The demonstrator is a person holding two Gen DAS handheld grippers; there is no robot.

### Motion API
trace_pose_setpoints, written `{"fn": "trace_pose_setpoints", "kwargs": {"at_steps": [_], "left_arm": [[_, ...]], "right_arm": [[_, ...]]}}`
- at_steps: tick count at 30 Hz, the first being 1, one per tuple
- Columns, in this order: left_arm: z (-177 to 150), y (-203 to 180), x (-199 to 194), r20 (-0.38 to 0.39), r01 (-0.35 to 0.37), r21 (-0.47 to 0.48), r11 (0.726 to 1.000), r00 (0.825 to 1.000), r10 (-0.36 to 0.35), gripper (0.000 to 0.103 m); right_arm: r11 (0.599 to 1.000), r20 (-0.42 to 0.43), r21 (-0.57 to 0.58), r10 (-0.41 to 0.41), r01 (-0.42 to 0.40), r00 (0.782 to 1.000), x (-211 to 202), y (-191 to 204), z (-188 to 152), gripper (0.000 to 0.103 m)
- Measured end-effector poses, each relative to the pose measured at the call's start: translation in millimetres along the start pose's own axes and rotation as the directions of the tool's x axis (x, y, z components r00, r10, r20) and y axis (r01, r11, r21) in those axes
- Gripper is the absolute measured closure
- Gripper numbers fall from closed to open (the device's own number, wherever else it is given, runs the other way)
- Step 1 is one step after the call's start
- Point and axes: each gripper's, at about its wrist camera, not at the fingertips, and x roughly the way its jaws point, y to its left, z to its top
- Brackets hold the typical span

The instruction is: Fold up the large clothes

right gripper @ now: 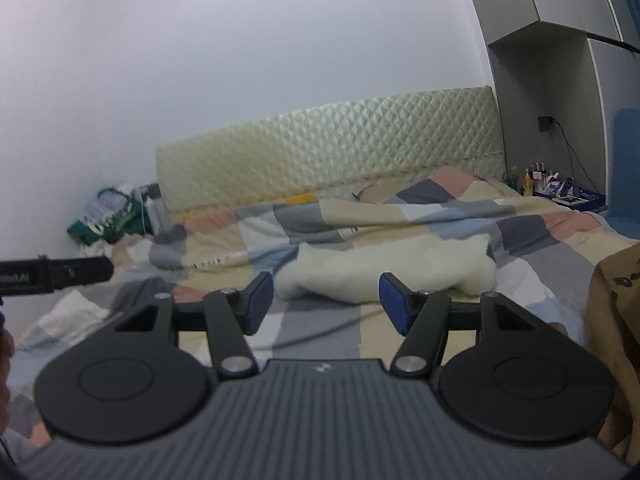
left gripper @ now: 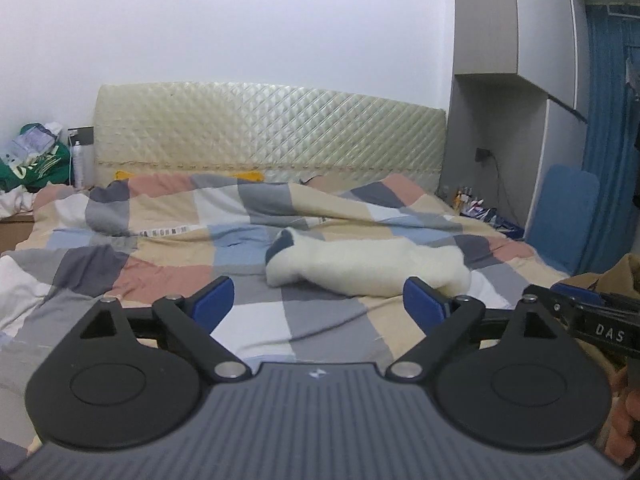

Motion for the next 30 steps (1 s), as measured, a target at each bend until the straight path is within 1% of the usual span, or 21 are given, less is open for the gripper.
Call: {"fn": "trace_pose_setpoints", "kwargs": {"at_steps": [4, 7, 11, 14, 20, 24, 30], "left_arm": [[-11, 3, 12, -0.028, -0.005, -0.016, 1.000, 1.000, 0.004, 0.006], [-19, 7, 13, -0.027, 0.001, -0.023, 1.000, 1.000, -0.002, 0.004], [-32, 8, 15, -0.040, -0.021, -0.030, 0.999, 0.999, 0.019, 0.004], [-39, 9, 18, -0.047, -0.053, -0.025, 0.998, 0.998, 0.052, 0.004], [-48, 7, 26, -0.073, -0.048, -0.022, 0.999, 0.996, 0.047, 0.003], [-51, 3, 24, -0.068, -0.036, -0.010, 0.999, 0.997, 0.035, 0.003], [-52, 6, 24, -0.063, -0.038, -0.034, 0.999, 0.997, 0.036, 0.003]], "right_arm": [[1.000, -0.020, -0.020, -0.019, 0.019, 1.000, 2, 1, -16, 0.041], [1.000, -0.045, -0.018, -0.024, 0.023, 0.999, 6, 0, -25, 0.041], [0.999, -0.066, -0.020, -0.044, 0.043, 0.997, 9, -2, -36, 0.041], [0.999, -0.063, -0.026, -0.049, 0.048, 0.997, 8, -1, -39, 0.041], [0.997, -0.051, -0.030, -0.070, 0.068, 0.996, 5, -1, -45, 0.040], [0.997, -0.038, -0.040, -0.070, 0.069, 0.997, 3, 0, -44, 0.040], [0.996, -0.036, -0.041, -0.082, 0.081, 0.996, 3, 0, -46, 0.040]]}}
